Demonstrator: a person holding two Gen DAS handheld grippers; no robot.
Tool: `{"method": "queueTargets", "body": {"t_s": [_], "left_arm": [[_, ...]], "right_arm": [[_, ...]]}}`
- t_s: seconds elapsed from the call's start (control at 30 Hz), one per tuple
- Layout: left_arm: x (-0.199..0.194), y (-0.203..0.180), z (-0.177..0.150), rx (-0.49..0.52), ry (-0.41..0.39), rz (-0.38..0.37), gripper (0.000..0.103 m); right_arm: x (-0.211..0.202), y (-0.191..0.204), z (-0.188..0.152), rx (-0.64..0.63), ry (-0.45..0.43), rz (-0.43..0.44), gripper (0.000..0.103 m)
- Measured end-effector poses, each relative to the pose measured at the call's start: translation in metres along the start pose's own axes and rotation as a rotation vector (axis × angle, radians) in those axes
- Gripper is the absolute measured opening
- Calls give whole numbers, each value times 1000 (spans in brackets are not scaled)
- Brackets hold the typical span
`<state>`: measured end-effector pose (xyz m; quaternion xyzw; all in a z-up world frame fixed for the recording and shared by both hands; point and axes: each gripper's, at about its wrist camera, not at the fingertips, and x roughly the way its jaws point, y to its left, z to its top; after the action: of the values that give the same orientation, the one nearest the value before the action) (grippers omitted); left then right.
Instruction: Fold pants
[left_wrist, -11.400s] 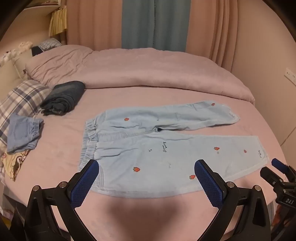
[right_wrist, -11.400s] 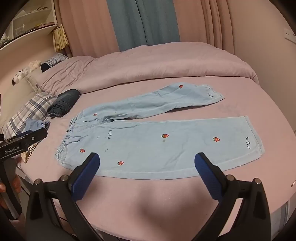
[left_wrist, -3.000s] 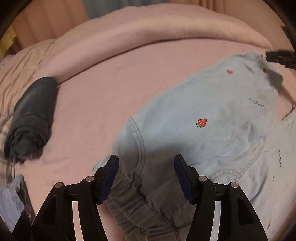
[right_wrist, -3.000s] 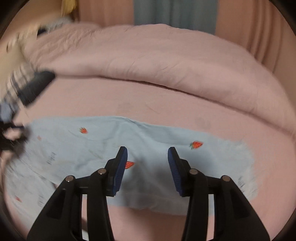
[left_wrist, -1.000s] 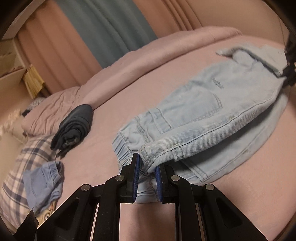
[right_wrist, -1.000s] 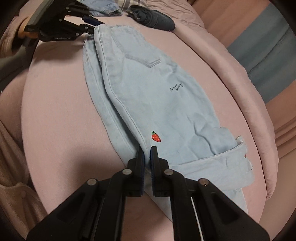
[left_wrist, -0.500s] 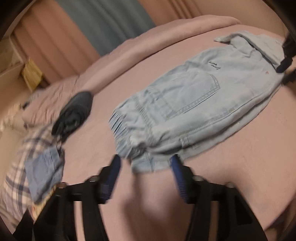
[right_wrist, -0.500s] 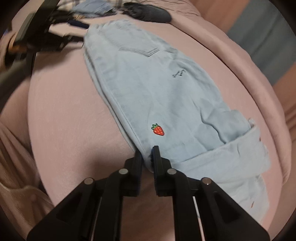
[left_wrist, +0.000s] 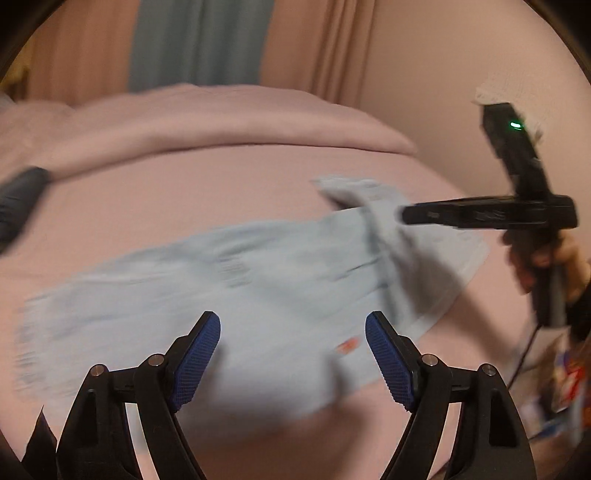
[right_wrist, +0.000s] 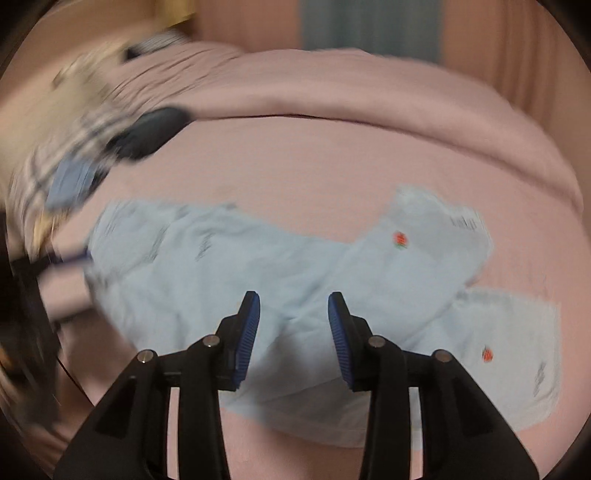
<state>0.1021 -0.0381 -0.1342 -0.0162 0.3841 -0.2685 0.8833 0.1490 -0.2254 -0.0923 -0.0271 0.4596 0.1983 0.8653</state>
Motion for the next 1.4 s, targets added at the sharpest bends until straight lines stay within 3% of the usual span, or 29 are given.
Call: {"method": "queueTargets", "body": {"t_s": [0.1, 0.2, 0.23, 0.33, 0.5, 0.57, 0.6, 0.63, 0.67, 0.73, 0.77, 0.9, 0.97, 1.1, 1.2, 1.3, 1.4], "left_arm": [[39, -18, 12, -17, 65, -96, 81], [65, -32, 18, -8, 115, -149, 81], [70, -35, 18, -4, 120, -159, 81], [81, -42, 17, 0, 137, -187, 81], [97, -53, 11, 32, 153, -193, 67], [103, -56, 6, 50, 167, -182, 51], [105, -57, 5, 56, 172, -181, 46], [106, -59, 4, 61, 176, -187, 35], [107, -62, 3, 65, 178, -201, 22], [106, -67, 2, 78, 185, -221, 12], [104, -71, 2, 94, 182, -209, 12], [97, -94, -2, 179, 153, -162, 12], [94, -105, -5, 229, 138, -131, 12], [94, -121, -14, 310, 146, -79, 12], [95, -123, -18, 329, 161, -54, 12], [97, -124, -18, 335, 175, -44, 12], [102, -130, -12, 352, 185, -17, 12]], "right_arm": [[1, -34, 16, 115, 11, -69, 41], [15, -64, 47, 225, 42, -66, 59], [23, -70, 56, 250, 66, -54, 61], [62, -71, 92, 256, 153, -69, 59], [138, -65, 132, 180, 347, -223, 58], [157, -66, 133, 131, 413, -281, 53], [167, -66, 132, 92, 442, -331, 34], [176, -67, 128, 58, 481, -364, 12], [179, -71, 125, 66, 494, -351, 9], [168, -75, 122, 76, 447, -314, 5], [159, -79, 121, 109, 414, -289, 4], [66, -110, 111, 301, 116, -120, 4], [3, -125, 92, 359, -43, -31, 4], [-113, -153, 13, 472, -318, 11, 5], [-134, -194, -58, 624, -364, 2, 6], [-114, -230, -141, 849, -275, -11, 6], [-91, -222, -180, 946, -262, 27, 6]]}}
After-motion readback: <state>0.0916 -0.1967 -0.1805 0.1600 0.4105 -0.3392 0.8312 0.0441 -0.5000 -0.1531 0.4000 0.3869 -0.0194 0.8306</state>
